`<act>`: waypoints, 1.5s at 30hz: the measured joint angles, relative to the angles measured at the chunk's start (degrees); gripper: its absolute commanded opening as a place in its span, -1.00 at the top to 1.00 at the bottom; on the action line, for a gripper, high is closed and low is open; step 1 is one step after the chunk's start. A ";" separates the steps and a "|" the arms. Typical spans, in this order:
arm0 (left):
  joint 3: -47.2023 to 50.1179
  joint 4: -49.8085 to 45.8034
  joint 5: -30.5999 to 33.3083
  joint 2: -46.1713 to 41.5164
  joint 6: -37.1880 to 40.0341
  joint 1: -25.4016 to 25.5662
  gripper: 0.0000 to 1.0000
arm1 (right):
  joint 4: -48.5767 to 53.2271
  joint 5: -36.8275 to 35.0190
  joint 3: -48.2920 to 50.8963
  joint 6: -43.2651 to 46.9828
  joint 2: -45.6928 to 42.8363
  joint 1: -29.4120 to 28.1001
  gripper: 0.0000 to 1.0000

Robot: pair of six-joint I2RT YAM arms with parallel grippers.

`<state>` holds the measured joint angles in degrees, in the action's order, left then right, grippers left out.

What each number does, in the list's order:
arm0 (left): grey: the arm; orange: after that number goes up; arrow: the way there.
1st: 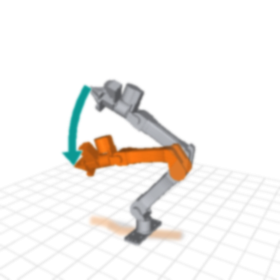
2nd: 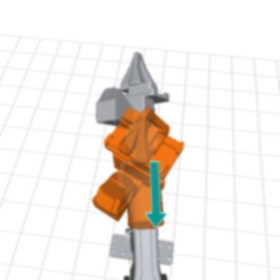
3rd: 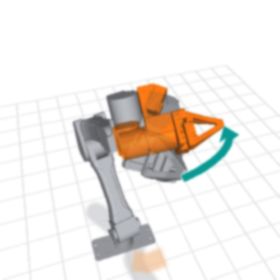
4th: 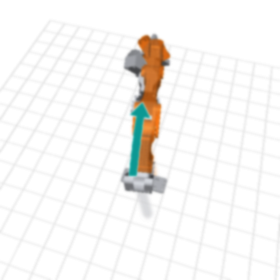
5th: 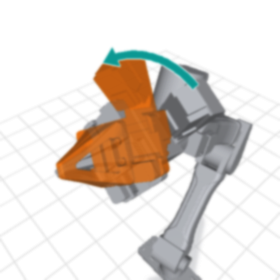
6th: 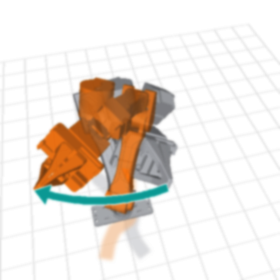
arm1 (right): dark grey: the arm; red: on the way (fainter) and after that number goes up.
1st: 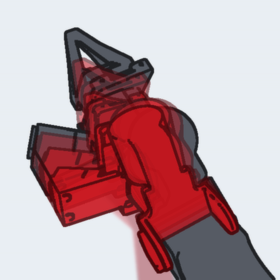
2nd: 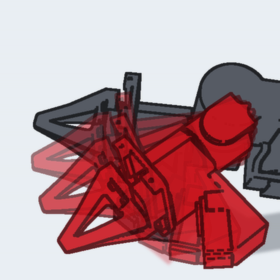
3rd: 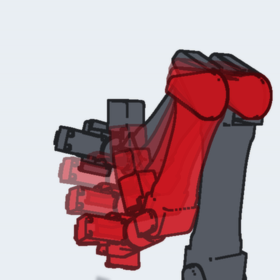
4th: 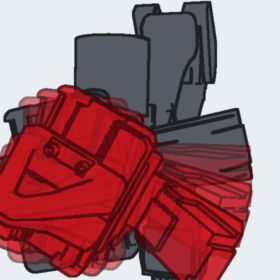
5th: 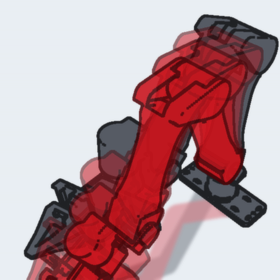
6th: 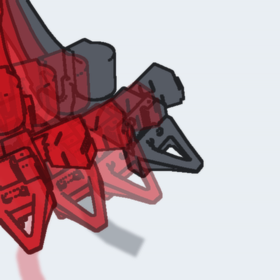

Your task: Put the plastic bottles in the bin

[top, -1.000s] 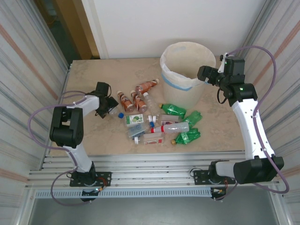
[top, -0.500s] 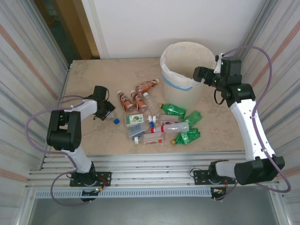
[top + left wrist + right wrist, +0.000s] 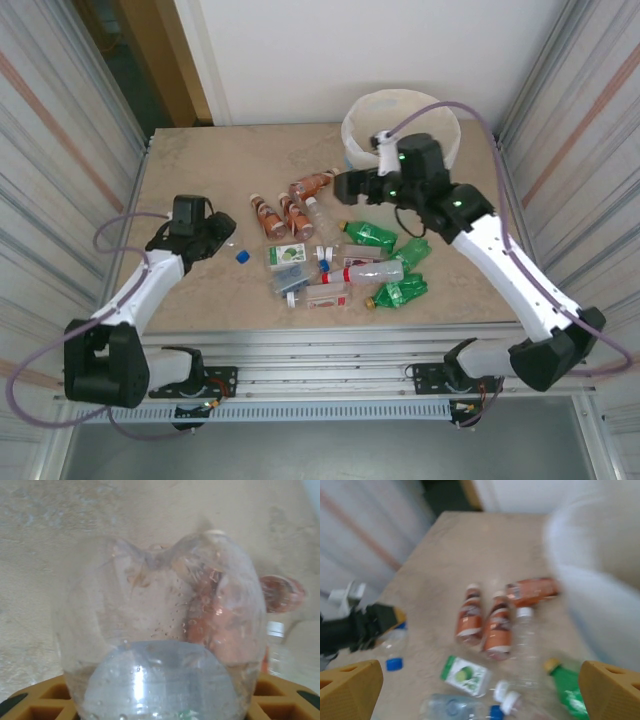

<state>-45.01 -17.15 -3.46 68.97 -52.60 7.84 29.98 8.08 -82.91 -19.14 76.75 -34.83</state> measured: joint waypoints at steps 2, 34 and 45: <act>0.59 0.72 -1.14 -2.67 -0.22 0.04 0.03 | -1.27 1.55 0.00 -0.20 3.26 -3.26 -0.96; 2.67 1.07 -5.68 -17.97 -4.90 4.37 0.06 | -11.61 21.97 -10.88 -4.22 35.60 -20.85 0.24; 2.82 0.63 -2.69 -18.51 -6.23 5.09 -0.50 | -12.11 23.26 -11.17 -5.66 35.89 -20.15 1.00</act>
<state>-42.19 -16.51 -6.15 50.46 -58.83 12.93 17.87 31.33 -94.08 -24.80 112.64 -54.98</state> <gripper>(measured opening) 0.669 0.350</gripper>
